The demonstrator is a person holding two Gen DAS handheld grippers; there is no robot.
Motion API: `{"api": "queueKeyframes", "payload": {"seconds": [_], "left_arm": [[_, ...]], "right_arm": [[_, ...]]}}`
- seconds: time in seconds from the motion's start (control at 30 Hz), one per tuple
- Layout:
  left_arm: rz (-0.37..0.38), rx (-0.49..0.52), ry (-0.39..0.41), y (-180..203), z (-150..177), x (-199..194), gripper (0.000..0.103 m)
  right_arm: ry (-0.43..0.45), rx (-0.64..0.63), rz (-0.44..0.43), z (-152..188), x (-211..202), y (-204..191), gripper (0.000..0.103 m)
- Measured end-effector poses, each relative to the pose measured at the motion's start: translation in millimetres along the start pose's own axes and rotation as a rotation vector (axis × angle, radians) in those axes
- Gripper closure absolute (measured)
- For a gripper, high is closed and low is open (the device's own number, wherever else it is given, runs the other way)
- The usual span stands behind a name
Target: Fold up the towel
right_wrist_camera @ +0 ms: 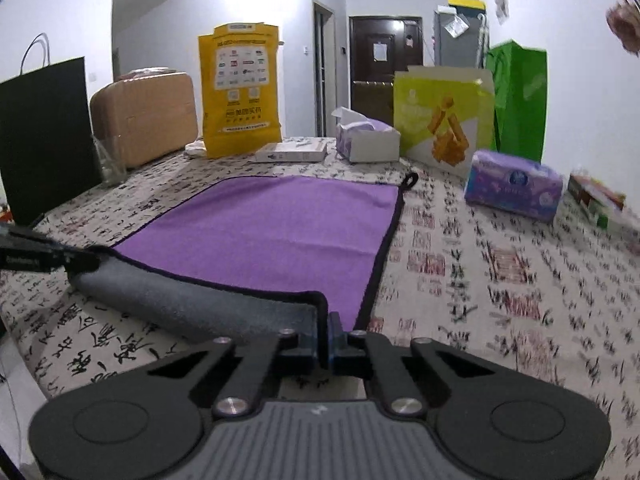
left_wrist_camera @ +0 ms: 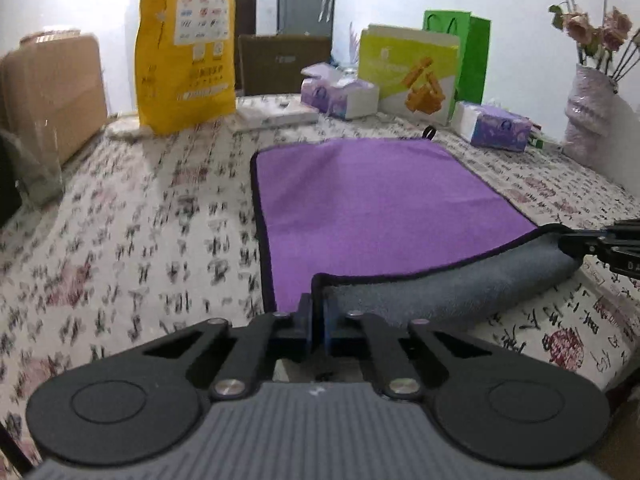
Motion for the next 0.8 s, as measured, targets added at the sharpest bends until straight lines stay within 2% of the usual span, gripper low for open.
{"api": "queueKeyframes", "payload": {"seconds": [0.47, 0.63, 0.8], "left_arm": [[-0.003, 0.003, 0.055, -15.9, -44.9, 14.4, 0.098], [0.001, -0.005, 0.050, -23.9, -61.3, 29.9, 0.098], [0.016, -0.051, 0.013, -37.8, -77.0, 52.6, 0.098]], "right_arm": [[0.059, -0.072, 0.047, -41.8, 17.3, 4.4, 0.099], [0.054, -0.092, 0.053, -54.6, 31.9, 9.1, 0.099], [0.044, -0.081, 0.039, -72.5, 54.2, 17.6, 0.099]]}}
Point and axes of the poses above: each gripper's, at about its wrist camera, not at the fingertips, and x roughly the way its jaws point, y to its right, z to its underside, the point moved 1 cm from there along x, roughly the way its jaws point, and after that the axes turned 4 degrees about z, right-handed, at the moved point
